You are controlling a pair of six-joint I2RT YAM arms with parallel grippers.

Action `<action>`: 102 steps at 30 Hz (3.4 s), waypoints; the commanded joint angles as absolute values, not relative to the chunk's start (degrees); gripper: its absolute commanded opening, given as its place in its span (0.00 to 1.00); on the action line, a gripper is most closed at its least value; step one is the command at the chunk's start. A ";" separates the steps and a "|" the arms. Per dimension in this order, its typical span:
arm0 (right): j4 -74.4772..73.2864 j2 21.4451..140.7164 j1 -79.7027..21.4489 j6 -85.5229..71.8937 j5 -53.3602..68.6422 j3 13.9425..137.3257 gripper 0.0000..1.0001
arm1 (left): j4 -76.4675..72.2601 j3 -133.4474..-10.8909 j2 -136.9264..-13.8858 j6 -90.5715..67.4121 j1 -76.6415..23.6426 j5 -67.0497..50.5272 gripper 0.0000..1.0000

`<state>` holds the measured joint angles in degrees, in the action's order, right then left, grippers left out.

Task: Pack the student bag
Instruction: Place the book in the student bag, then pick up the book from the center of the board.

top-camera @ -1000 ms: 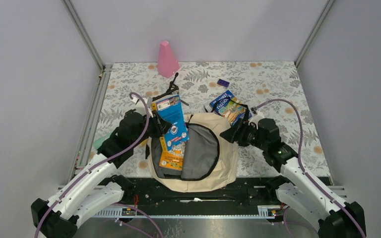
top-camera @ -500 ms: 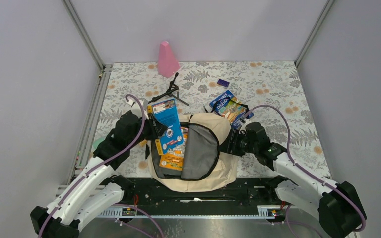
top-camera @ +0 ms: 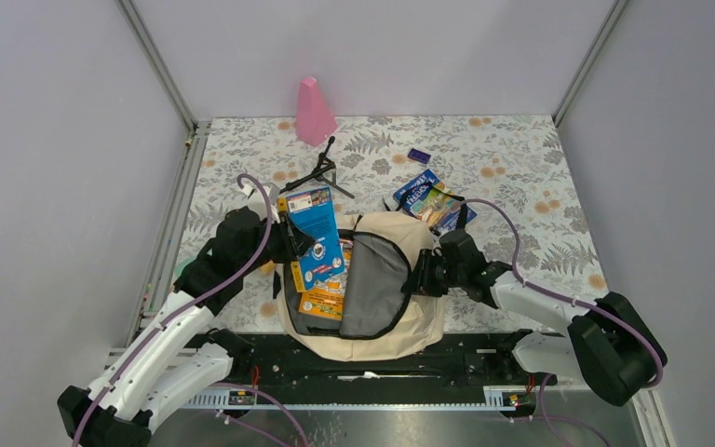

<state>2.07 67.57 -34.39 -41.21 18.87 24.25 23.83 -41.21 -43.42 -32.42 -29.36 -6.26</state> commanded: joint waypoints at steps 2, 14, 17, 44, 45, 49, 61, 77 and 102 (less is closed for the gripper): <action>2.72 70.03 -35.16 -38.56 18.17 29.51 0.15 | 23.62 -46.71 -43.78 -29.89 -28.71 -9.14 0.07; -15.75 57.09 -35.13 -30.00 2.69 39.74 0.00 | 31.81 -46.89 -45.33 -26.67 -28.41 -18.42 0.07; -19.04 56.10 -35.13 -29.02 2.09 42.27 0.00 | 25.13 -43.31 -45.97 -30.24 -27.90 -26.17 0.08; -18.88 51.76 -35.13 -31.68 8.71 53.71 0.00 | 1.61 -31.94 -67.68 -39.01 -28.22 -31.01 0.03; -18.58 51.70 -35.15 -31.93 8.78 53.72 0.00 | 0.49 -31.83 -69.01 -39.38 -28.52 -31.12 0.02; -17.18 52.32 -35.09 -32.36 8.92 53.86 0.00 | -5.18 -32.92 -73.57 -40.75 -31.59 -29.20 0.02; -15.86 53.55 -35.22 -32.92 8.23 52.63 0.00 | -11.29 -36.43 -82.34 -43.84 -38.94 -22.74 0.36; -18.95 52.30 -35.08 -31.06 0.30 49.96 0.42 | 18.42 -41.70 -54.65 -31.14 -38.91 -1.65 0.99; -14.51 77.21 3.64 -23.87 8.02 49.82 0.65 | 28.89 -45.12 -46.24 -20.39 -19.47 -15.91 0.99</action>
<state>-18.98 71.81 -1.63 -24.51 3.18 47.59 30.87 -45.39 -47.00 -21.34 -20.16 -12.32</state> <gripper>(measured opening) 0.676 0.988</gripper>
